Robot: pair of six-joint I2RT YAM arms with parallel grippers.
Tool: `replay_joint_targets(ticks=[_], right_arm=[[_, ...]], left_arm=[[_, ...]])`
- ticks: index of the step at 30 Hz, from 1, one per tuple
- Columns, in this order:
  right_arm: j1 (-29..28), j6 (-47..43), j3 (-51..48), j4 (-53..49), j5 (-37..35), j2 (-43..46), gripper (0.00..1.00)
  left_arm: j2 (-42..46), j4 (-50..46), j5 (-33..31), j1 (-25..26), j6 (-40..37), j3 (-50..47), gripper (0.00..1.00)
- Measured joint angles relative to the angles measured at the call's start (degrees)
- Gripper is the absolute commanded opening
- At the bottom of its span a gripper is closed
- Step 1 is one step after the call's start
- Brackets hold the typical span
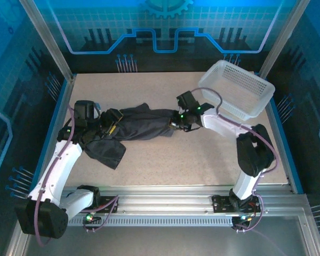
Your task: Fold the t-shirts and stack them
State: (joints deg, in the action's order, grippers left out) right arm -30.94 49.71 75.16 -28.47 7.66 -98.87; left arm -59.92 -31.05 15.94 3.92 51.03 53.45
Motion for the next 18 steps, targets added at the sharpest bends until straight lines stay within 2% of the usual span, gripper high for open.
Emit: replay_joint_targets(ticks=[5,9,14,18], right_arm=[[2.7,-4.7,7.3,-7.3,-4.1,8.7,0.0],[7.3,-7.4,6.8,-12.3,-6.8,17.2,0.0],[15.0,-9.2,-4.0,-17.1,-10.0,28.6,0.0],[22.7,-9.4,-14.9,-19.8,-10.4,31.6,0.0]], left_arm=[[0.0,-0.2,-0.2,0.3,-0.1,0.0,0.63],[0.0,-0.2,-0.3,0.7,-0.1,-0.2,0.63],[0.0,-0.5,-1.3,1.1,0.1,-1.7,0.64],[-1.1,-2.3,-2.4,1.4,0.1,-3.3,0.64]])
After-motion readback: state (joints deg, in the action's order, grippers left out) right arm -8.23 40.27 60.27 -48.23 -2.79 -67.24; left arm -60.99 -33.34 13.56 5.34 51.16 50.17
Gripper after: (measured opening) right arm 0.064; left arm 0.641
